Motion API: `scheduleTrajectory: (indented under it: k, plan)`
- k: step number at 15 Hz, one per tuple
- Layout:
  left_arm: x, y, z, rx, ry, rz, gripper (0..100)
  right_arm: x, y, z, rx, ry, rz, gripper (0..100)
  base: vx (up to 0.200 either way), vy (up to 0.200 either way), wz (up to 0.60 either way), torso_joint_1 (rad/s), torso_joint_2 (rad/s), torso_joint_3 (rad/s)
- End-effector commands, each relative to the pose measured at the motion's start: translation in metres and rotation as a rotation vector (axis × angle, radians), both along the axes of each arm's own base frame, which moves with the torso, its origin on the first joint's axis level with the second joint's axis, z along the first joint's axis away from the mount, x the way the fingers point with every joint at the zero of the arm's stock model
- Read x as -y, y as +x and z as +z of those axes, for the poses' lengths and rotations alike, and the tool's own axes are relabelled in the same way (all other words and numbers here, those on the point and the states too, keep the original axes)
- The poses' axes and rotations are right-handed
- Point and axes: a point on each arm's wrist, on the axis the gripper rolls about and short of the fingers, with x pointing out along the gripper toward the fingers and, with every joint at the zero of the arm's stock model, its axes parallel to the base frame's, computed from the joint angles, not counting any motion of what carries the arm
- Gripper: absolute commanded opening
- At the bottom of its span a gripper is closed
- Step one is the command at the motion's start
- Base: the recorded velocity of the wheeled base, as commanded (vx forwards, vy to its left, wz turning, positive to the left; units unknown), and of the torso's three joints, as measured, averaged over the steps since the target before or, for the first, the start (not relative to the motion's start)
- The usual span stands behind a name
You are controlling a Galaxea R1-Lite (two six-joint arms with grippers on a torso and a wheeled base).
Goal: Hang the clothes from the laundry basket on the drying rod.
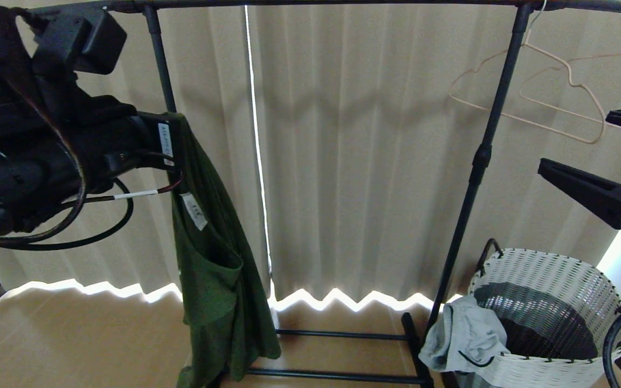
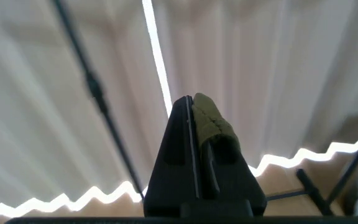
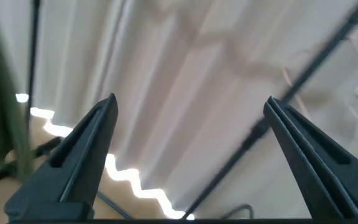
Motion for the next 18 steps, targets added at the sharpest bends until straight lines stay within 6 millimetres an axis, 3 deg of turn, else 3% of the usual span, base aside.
scheduleTrajectory:
  k: [1, 4, 9, 15, 18]
  plan:
    - [-0.024, -0.025, 0.003, 0.028, -0.017, 0.048, 0, 0.011, -0.001, 0.000, 0.025, -0.022, -0.090, 100, 0.000, 0.000, 0.00, 0.000, 0.00, 0.000]
    - [-0.035, -0.042, 0.006, 0.058, -0.035, 0.049, 0, 0.026, -0.005, -0.009, 0.051, -0.141, -0.192, 100, 0.000, 0.000, 0.00, 0.000, 0.00, 0.000]
    - [-0.044, -0.058, -0.006, 0.049, -0.038, 0.063, 0, 0.030, -0.010, -0.040, 0.041, -0.153, -0.208, 100, 0.000, 0.000, 0.00, 0.000, 0.00, 0.000]
    - [-0.059, -0.069, -0.025, 0.039, -0.050, 0.120, 0, 0.033, -0.024, -0.058, 0.025, -0.182, -0.210, 100, 0.000, 0.000, 0.00, 0.000, 0.00, 0.000]
    - [-0.064, -0.077, -0.033, 0.035, -0.057, 0.136, 0, 0.034, -0.026, -0.058, 0.038, -0.199, -0.212, 100, 0.000, 0.000, 0.00, 0.000, 0.00, 0.000]
